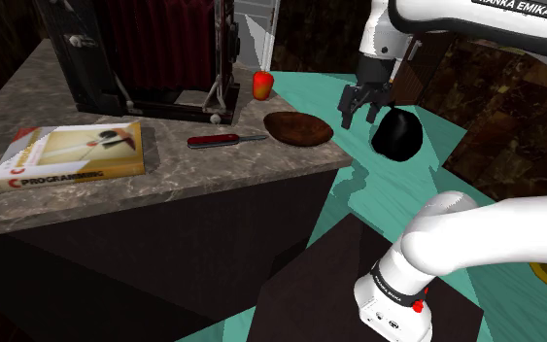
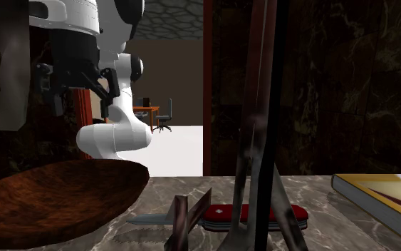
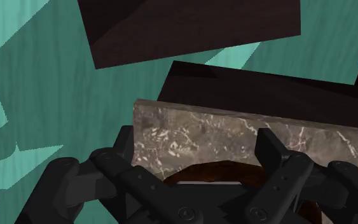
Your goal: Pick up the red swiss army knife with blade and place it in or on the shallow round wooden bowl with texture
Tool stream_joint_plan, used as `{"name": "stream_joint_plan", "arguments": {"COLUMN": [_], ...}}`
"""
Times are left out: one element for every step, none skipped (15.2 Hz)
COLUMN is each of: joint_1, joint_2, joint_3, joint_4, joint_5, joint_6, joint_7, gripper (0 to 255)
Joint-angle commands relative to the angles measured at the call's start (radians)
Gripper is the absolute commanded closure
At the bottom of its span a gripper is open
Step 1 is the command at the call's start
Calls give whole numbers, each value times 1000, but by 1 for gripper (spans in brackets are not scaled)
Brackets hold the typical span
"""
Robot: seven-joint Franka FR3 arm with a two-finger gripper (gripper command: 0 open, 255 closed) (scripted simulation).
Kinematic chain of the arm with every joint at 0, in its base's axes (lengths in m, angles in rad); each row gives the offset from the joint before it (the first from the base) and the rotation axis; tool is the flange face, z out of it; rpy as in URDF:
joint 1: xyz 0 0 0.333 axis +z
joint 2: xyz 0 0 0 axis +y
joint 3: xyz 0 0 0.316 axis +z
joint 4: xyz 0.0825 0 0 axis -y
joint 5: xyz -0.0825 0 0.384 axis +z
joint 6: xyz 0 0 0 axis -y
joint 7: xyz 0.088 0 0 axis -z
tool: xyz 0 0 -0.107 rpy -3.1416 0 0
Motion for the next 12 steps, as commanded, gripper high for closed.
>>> {"name": "stream_joint_plan", "arguments": {"joint_1": [0, 15, 31, 47, 63, 78, 93, 107, 122, 136, 150, 164], "joint_2": [0, 33, 66, 99, 132, 165, 198, 231, 263, 295, 326, 357], "joint_3": [0, -7, -13, -19, -25, -29, -33, -36, -38, -40, -41, -41], "joint_4": [0, 10, 21, 33, 46, 60, 75, 91, 107, 124, 142, 160], "joint_5": [0, -4, -7, -9, -10, -11, -11, -10, -9, -7, -4, -1], "joint_6": [0, 26, 51, 75, 98, 121, 142, 162, 181, 199, 216, 232], "joint_7": [0, -37, -73, -109, -145, -181, -217, -253, -288, -323, -358, -394], "gripper": [0, 0, 0, 0, 0, 0, 0, 0, 0, 0, 0, 0]}}
